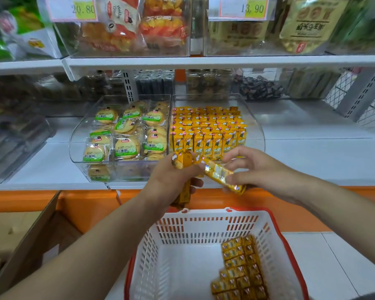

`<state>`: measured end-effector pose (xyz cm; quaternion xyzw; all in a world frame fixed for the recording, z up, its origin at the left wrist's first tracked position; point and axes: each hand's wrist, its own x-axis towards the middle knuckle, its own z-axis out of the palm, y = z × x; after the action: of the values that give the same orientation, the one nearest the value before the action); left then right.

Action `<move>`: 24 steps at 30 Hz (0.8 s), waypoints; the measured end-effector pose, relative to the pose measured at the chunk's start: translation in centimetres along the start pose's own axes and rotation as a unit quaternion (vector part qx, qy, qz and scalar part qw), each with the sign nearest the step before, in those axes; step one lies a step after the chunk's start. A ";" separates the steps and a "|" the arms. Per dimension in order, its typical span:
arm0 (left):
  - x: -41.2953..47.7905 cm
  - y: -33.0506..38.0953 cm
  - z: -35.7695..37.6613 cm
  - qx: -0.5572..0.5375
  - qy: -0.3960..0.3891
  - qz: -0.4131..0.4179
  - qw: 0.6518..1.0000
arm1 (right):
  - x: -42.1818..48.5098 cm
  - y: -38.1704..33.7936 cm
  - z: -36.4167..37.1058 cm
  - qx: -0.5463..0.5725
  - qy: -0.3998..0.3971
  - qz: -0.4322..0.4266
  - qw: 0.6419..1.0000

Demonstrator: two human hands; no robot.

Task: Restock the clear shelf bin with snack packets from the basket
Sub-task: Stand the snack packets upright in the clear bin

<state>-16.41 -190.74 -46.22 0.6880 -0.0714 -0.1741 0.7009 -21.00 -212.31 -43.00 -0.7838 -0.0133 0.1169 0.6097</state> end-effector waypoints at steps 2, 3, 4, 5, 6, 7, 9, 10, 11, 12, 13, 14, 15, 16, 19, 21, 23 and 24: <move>0.1 0.0 0.1 0.004 -0.004 0.004 1.000 | 0.0 0.1 1.1 -0.038 -0.040 -0.004 0.998; 0.1 0.0 0.1 0.009 -0.006 0.005 1.000 | 0.1 0.2 1.5 -0.049 -0.042 -0.006 0.998; 0.1 -0.1 0.1 0.012 -0.008 0.004 1.000 | 0.3 0.3 1.8 -0.057 -0.034 -0.008 0.998; 0.1 -0.1 0.1 0.014 -0.007 0.002 1.000 | 0.4 0.4 1.9 -0.063 -0.027 -0.013 0.998; 0.1 -0.1 0.1 0.019 -0.007 -0.002 1.000 | 0.6 0.4 1.8 -0.070 -0.026 -0.018 0.997; 0.1 -0.1 0.0 0.027 -0.008 -0.007 1.000 | 0.7 0.4 1.6 -0.079 -0.030 -0.024 0.996; 0.2 0.1 -0.3 0.055 -0.018 -0.022 0.998 | 0.9 0.1 0.9 -0.091 -0.029 -0.029 0.995; 0.2 0.2 -0.5 0.071 -0.024 -0.034 0.997 | 1.1 -0.1 0.4 -0.089 -0.015 -0.028 0.996; 0.2 0.3 -0.7 0.084 -0.031 -0.047 0.995 | 1.4 -0.3 -0.3 -0.083 0.010 -0.028 0.996; 0.2 0.3 -0.8 0.088 -0.037 -0.058 0.994 | 1.8 -0.5 -1.1 -0.080 0.042 -0.031 0.995; 0.2 0.4 -1.0 0.087 -0.040 -0.065 0.993 | 2.2 -0.7 -1.9 -0.084 0.077 -0.040 0.993; 0.3 0.4 -1.2 0.082 -0.041 -0.067 0.994 | 2.5 -0.8 -2.9 -0.097 0.111 -0.052 0.988; 0.4 0.4 -1.3 0.077 -0.038 -0.064 0.994 | 2.9 -1.0 -3.8 -0.116 0.143 -0.064 0.981; 0.4 0.4 -1.4 0.073 -0.037 -0.057 0.995 | 3.4 -1.0 -4.8 -0.144 0.172 -0.071 0.972; 0.5 0.6 -1.6 0.079 -0.040 -0.040 0.995 | 5.2 -1.0 -7.1 -0.256 0.228 -0.083 0.936; 0.4 0.7 -1.7 0.076 -0.039 -0.038 0.996 | 6.6 -1.0 -7.8 -0.356 0.233 -0.101 0.899; 0.4 0.8 -1.8 0.081 -0.047 -0.026 0.995 | 8.0 -1.1 -8.1 -0.433 0.211 -0.112 0.869; 0.3 0.9 -1.9 0.085 -0.052 -0.020 0.995 | 8.6 -1.1 -8.2 -0.467 0.201 -0.106 0.855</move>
<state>-15.34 -189.07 -45.50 0.7360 -0.1084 -0.2172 0.6319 -10.84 -218.42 -41.52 -0.9767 -0.0263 -0.1283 0.1702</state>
